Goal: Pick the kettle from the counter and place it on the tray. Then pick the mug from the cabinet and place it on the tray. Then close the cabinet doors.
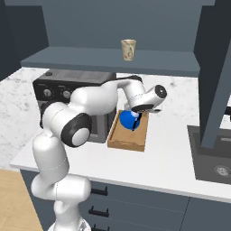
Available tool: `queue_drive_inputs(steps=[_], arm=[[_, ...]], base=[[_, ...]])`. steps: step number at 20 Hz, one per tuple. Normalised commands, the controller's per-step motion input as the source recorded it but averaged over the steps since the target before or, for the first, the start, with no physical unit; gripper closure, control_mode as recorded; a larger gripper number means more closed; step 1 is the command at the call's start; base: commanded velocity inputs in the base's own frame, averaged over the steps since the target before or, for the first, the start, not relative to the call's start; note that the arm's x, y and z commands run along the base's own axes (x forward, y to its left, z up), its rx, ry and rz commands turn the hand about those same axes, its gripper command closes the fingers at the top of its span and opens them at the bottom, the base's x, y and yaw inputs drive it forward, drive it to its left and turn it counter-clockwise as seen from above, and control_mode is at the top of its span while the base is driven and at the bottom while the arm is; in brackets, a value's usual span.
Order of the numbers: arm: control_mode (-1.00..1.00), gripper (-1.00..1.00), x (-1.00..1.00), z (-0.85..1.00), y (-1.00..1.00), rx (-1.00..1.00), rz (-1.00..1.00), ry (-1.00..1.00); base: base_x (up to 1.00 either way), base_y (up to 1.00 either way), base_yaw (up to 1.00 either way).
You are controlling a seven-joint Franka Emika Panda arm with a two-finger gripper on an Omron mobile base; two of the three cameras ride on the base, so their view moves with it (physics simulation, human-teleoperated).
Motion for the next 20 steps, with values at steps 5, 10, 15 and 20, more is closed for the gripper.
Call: queue_drive_inputs(steps=[5,10,15,20], arm=[[-1.00,1.00,0.11,-0.13,0.00,0.00,0.00,0.00],[-1.00,1.00,0.00,0.00,0.00,0.00,0.00,0.00],[-1.00,1.00,0.00,0.00,0.00,0.00,0.00,0.00],[-1.00,1.00,0.00,-0.07,0.00,0.00,0.00,-0.01]], base=[[0.00,0.00,0.00],[0.00,0.00,0.00],[0.00,0.00,0.00],[0.00,0.00,0.00]])
